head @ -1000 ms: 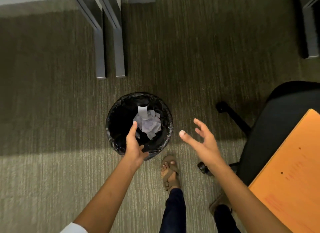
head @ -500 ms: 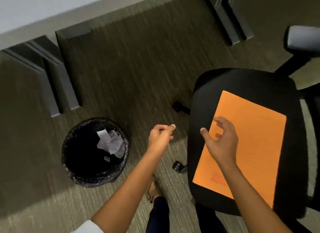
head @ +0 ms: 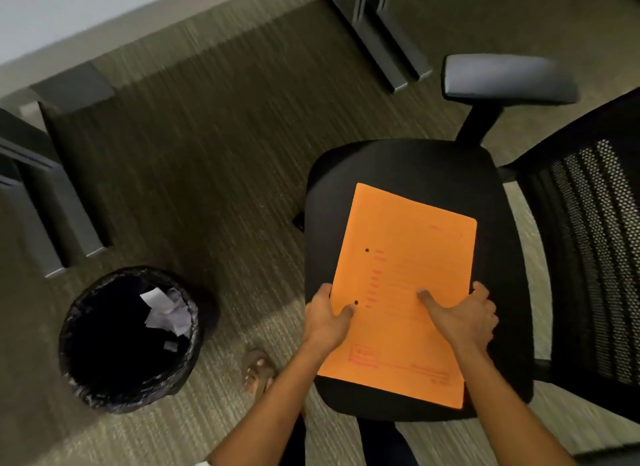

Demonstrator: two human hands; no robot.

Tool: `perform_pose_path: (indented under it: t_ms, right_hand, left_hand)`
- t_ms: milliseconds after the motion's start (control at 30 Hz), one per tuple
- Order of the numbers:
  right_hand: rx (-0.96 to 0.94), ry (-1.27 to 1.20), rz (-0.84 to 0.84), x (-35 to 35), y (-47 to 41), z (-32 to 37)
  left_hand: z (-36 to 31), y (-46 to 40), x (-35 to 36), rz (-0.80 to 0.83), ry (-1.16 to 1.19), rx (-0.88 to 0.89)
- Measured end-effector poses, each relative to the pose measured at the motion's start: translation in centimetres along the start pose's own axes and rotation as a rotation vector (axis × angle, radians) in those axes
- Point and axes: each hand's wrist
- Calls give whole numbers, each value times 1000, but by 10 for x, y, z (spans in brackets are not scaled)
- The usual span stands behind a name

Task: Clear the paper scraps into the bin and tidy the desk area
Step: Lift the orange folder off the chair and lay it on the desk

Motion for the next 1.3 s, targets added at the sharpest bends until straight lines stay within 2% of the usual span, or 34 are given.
perform_pose_path:
  t_ms: [133, 267, 400, 467, 567, 700, 1067, 1300]
  right_hand:
    - [83, -241, 32, -15, -18, -4]
    - [110, -563, 123, -31, -19, -9]
    - [-58, -734, 355, -40, 4, 6]
    - [-209, -793, 354, -45, 23, 20]
    - [-366, -834, 332, -52, 48, 40]
    - [-485, -850, 370, -71, 76, 72]
    - [-671, -732, 604, -166, 183, 159]
    - [-801, -695, 678, -204, 254, 205]
  left_hand:
    - [1, 0, -5, 37, 262, 28]
    - [7, 5, -23, 21, 376, 75]
    - [3, 13, -52, -4, 475, 84]
    - [-2, 17, -68, -37, 503, 88]
    - [-9, 28, -91, -120, 520, 112]
    - [-23, 58, -124, -219, 529, 117]
    - [-70, 182, -236, -348, 684, 104]
    - [-88, 243, -306, -418, 760, 141]
Point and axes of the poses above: each hand's wrist, its own y-axis away from the middle knuckle, its own x-axis out of the palm, z = x × y, and after that the axes turned 4 degrees about -y, right-handed
